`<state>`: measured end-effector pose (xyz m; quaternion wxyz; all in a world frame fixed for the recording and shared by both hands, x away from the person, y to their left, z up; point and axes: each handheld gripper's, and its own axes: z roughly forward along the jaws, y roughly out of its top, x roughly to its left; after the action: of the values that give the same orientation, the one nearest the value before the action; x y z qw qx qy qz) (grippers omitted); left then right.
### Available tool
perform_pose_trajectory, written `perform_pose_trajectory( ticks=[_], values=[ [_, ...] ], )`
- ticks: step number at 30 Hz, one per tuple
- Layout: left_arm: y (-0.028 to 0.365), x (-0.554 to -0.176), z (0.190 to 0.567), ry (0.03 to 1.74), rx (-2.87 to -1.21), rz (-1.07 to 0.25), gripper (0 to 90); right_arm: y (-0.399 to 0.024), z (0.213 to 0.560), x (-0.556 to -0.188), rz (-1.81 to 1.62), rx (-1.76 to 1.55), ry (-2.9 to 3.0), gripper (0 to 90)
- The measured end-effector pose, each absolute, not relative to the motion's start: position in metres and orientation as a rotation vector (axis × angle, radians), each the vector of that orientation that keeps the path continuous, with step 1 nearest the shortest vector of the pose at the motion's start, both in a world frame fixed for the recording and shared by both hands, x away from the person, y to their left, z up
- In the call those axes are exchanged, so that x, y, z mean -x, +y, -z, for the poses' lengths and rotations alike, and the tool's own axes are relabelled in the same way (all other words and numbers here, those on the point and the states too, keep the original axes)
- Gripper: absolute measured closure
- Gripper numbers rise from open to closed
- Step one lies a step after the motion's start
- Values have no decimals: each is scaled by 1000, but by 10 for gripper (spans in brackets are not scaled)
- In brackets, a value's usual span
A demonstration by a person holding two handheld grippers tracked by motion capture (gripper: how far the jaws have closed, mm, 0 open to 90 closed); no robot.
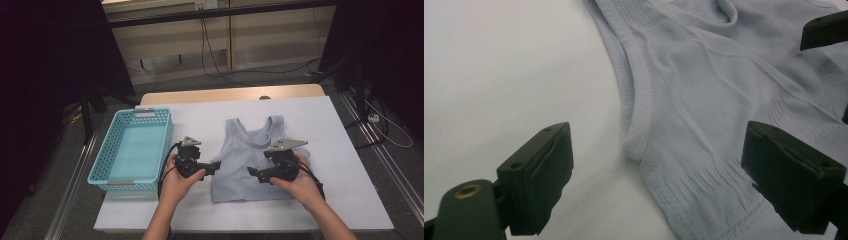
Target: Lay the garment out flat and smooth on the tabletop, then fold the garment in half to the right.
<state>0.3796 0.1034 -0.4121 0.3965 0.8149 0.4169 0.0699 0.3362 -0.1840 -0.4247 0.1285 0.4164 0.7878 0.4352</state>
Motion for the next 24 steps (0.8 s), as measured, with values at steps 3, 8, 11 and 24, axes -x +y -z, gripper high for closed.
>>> perform_pose_trajectory(
  ticks=[3,8,11,24],
  values=[
    [103,-379,412,1054,-2064,-178,137,-177,425,-334,-1269,-1178,2314,128],
    [103,-379,413,1052,-2068,-177,137,-171,426,-333,-1254,-1161,2331,123],
    [103,-379,412,1051,-2069,-178,137,-168,428,-332,-1242,-1151,2341,122],
    [105,-379,412,1052,-2068,-185,137,-156,433,-329,-1227,-1101,2375,120]
  ],
)
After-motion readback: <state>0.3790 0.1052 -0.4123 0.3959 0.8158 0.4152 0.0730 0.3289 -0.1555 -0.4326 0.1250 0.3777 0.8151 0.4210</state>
